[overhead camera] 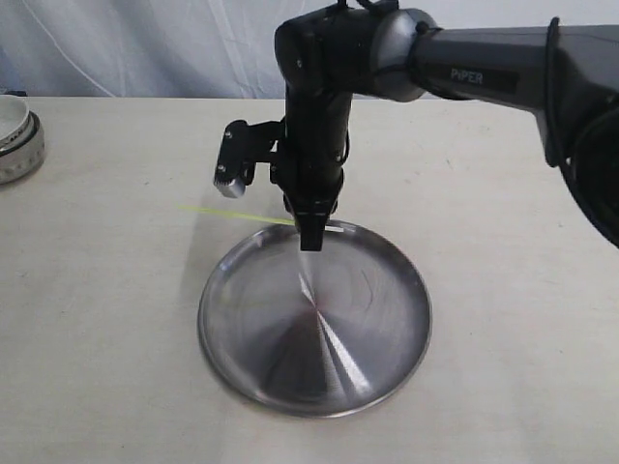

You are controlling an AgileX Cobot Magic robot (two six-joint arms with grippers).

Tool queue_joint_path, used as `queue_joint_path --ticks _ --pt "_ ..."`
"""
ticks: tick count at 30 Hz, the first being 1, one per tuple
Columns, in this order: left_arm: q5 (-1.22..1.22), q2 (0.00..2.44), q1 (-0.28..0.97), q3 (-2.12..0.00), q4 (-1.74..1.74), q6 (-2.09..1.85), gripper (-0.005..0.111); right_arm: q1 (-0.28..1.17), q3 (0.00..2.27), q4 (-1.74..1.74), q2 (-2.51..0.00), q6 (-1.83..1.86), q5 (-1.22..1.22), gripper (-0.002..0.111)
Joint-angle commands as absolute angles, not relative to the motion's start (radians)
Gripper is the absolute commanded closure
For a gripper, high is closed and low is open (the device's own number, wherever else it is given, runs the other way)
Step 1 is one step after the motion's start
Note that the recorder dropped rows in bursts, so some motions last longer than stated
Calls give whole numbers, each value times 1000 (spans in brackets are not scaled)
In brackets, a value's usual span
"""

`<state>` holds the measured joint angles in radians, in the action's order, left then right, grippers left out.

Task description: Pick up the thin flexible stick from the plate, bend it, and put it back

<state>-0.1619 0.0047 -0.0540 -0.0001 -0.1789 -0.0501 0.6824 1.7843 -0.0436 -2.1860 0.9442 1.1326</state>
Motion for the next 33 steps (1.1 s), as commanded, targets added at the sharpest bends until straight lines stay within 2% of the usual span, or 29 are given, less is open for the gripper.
queue_joint_path --ticks 1,6,14,19,26,29,33 --pt "46 0 -47 0 146 141 107 677 1780 -93 -2137 952 1156 109" --pt "82 0 -47 0 589 287 107 677 1780 -130 -2122 952 1156 109" --pt "94 3 -47 -7 826 338 107 675 1780 -128 -2118 952 1175 109" --pt "-13 231 -47 -141 839 338 107 668 1780 -126 -2087 946 1221 109" --pt "-171 679 -47 -404 818 247 106 668 1780 -210 -1997 942 1221 109" --pt "-261 825 -47 -481 822 242 98 668 1780 -234 -1970 942 1221 109" --pt "-342 981 -47 -545 960 96 78 668 1780 -251 -1955 942 1221 109"
